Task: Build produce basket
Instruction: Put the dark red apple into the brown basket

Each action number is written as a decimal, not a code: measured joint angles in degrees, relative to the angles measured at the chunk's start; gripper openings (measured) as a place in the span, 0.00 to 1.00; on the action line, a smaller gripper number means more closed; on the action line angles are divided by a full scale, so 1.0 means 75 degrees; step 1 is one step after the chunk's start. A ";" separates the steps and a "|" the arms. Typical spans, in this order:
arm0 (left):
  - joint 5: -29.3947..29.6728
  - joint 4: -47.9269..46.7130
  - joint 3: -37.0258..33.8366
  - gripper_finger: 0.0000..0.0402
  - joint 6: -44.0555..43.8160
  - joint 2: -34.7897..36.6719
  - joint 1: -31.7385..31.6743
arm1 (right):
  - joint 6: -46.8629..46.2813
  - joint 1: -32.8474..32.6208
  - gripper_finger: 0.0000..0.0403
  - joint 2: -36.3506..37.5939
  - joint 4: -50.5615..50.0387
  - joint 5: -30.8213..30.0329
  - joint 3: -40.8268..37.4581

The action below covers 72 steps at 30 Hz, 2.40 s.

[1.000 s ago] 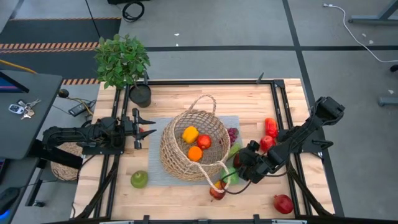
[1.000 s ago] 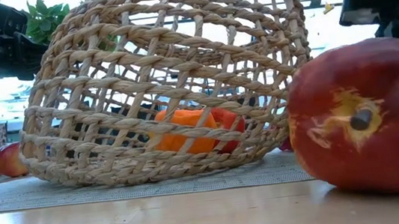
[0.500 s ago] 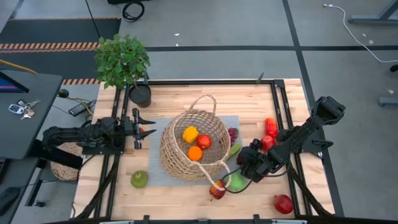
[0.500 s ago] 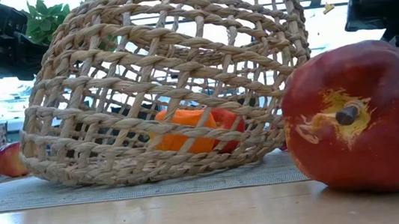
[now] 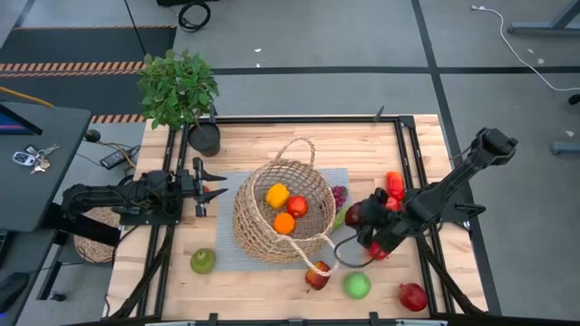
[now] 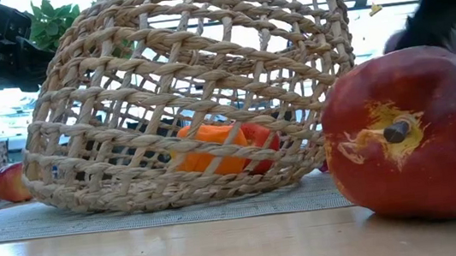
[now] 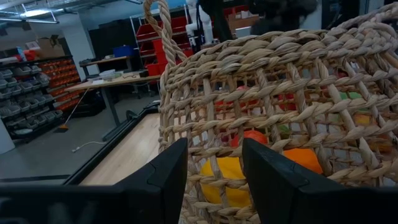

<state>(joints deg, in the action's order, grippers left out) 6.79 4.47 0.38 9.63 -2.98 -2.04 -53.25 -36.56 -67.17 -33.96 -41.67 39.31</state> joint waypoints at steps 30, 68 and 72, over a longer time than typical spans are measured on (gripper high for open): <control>0.0000 0.0000 0.0002 0.40 0.0001 0.0000 0.0000 | 0.6111 0.0228 0.81 0.2139 0.6496 -0.1498 0.0006; -0.0002 0.0000 0.0000 0.40 0.0002 0.0000 -0.0003 | 1.9184 0.0866 0.83 -0.0916 0.9076 -0.1238 0.1151; -0.0001 -0.0002 0.0002 0.40 0.0003 -0.0002 0.0000 | 1.9523 0.0863 0.83 -0.0913 0.9092 -0.1235 0.1151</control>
<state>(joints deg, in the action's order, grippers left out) 6.78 4.45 0.40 9.65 -3.00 -2.04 93.17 -30.09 -74.02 34.23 -50.94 47.94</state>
